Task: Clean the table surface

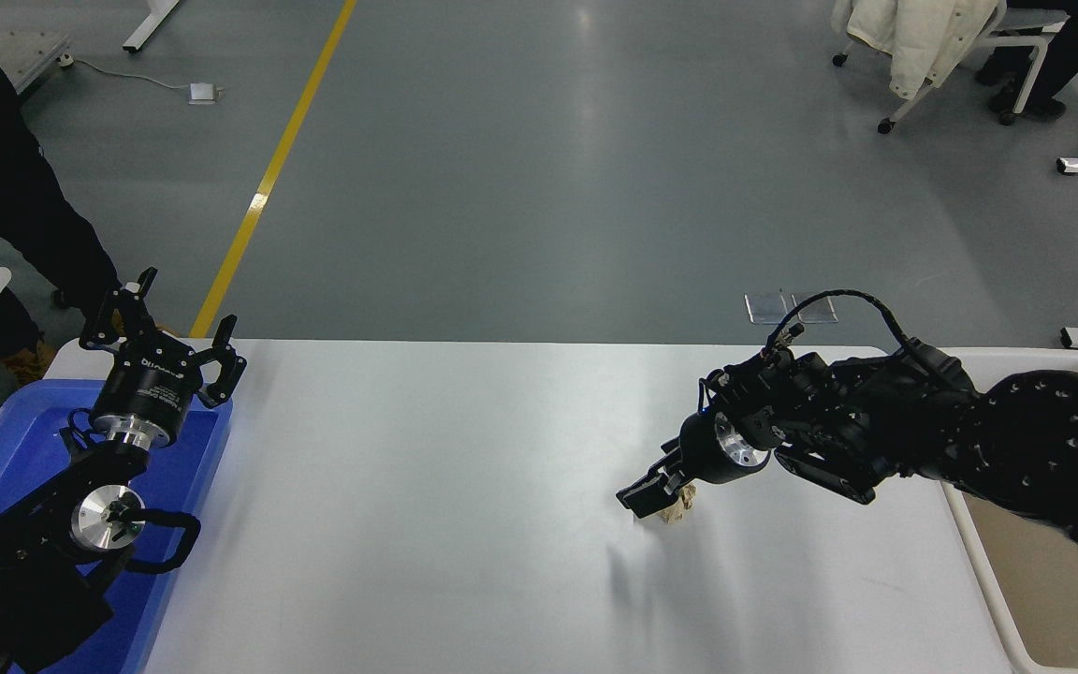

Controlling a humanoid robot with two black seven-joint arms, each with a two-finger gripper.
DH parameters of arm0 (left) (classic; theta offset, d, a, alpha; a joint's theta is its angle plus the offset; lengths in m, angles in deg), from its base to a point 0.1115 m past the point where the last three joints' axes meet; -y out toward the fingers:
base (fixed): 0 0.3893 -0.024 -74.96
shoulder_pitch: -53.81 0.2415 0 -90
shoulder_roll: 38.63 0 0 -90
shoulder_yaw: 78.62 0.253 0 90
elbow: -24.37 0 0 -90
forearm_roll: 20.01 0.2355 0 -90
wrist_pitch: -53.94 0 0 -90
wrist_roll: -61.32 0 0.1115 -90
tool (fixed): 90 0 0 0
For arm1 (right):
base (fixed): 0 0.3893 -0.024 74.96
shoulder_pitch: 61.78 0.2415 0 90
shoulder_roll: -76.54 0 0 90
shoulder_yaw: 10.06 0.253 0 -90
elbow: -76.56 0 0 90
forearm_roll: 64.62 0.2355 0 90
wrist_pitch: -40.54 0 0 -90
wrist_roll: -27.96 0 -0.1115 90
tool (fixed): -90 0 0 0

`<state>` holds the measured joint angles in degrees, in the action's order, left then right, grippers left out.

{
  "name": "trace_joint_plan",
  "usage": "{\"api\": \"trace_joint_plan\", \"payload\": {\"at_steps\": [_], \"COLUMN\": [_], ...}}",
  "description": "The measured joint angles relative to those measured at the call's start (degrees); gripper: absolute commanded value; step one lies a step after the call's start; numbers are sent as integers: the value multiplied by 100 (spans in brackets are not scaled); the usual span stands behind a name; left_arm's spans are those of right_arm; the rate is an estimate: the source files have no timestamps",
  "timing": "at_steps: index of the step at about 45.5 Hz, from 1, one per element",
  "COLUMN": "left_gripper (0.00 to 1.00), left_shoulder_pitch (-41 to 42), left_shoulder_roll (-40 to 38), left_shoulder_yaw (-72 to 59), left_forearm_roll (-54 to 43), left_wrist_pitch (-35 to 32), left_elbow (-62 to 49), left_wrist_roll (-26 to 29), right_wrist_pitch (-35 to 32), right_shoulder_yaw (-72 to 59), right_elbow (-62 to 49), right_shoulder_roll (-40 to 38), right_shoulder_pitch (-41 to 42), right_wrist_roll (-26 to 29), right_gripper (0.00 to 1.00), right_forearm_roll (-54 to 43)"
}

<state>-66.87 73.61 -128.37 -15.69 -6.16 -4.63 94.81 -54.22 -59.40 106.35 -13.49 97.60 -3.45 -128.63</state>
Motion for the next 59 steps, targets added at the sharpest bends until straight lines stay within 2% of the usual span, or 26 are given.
{"api": "trace_joint_plan", "payload": {"at_steps": [8,13,21,28,38,44,51,53,55,59], "left_gripper": [100,100,100,100,100,100,100,100,100,100], "left_shoulder_pitch": [0,0,0,0,0,0,0,0,0,0], "left_shoulder_roll": [0,0,0,0,0,0,0,0,0,0], "left_shoulder_yaw": [0,0,0,0,0,0,0,0,0,0], "left_forearm_roll": [0,1,2,2,2,2,2,2,2,2], "left_wrist_pitch": [0,1,1,1,1,3,4,4,4,3], "left_elbow": [0,0,0,0,0,0,0,0,0,0], "left_wrist_roll": [0,0,0,0,0,0,0,0,0,0], "right_wrist_pitch": [54,75,89,95,103,106,111,114,118,123], "right_shoulder_yaw": [-8,-10,-50,-114,-129,-98,-79,-74,-68,-62], "right_elbow": [-226,-347,-438,-476,-547,-600,-632,-637,-642,-646], "right_shoulder_roll": [2,3,3,3,3,3,3,3,3,3], "right_shoulder_pitch": [-201,-326,-467,-554,-631,-675,-695,-695,-695,-684], "right_wrist_roll": [0,-2,-4,-2,-10,-17,-37,-56,-84,-141], "right_gripper": [97,87,81,71,67,59,34,21,2,0], "right_forearm_roll": [-3,-3,-3,0,26,55,78,81,85,91]}}
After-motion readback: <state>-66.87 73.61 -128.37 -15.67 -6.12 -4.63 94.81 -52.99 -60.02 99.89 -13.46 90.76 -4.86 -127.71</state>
